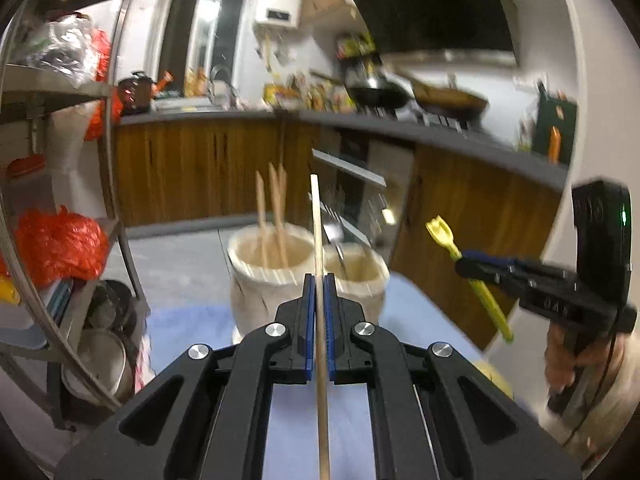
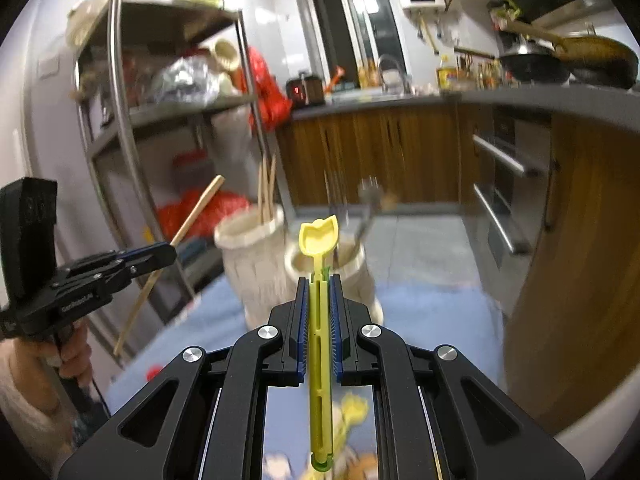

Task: Organize utensils
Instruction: 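Carry the chopstick to the tall cup while the right tool carries the yellow stick to the small cup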

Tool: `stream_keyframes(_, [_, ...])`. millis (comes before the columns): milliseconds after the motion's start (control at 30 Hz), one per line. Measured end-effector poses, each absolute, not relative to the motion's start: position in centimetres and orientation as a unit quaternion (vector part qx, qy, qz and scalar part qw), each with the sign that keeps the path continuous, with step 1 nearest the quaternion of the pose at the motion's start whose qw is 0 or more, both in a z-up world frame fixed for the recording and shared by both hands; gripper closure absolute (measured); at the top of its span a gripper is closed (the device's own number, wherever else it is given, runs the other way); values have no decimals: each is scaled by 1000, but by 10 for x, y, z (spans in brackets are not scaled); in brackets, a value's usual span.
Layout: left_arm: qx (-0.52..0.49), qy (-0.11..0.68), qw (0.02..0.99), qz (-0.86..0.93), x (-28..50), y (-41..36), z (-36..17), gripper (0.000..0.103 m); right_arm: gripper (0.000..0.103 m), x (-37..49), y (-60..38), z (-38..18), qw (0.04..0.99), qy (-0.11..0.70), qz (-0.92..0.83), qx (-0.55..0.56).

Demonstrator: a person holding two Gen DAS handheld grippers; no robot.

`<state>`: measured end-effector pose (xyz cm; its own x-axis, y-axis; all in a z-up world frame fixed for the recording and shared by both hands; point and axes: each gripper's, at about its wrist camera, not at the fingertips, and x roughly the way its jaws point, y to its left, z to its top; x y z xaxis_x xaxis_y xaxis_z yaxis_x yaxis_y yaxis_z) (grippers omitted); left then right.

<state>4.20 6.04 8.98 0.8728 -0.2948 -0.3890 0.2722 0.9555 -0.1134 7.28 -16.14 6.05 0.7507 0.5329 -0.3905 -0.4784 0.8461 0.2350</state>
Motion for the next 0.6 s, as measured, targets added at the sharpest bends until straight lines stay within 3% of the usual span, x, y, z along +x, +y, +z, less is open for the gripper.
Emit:
stream_keyframes(333, [-82, 102, 983, -125, 115, 71, 123, 99, 92, 144, -151, 75, 931, 159, 283, 170])
stream_keyframes(600, [-89, 73, 989, -94, 155, 62, 111, 99, 92, 169, -127, 52, 932, 135, 287, 176])
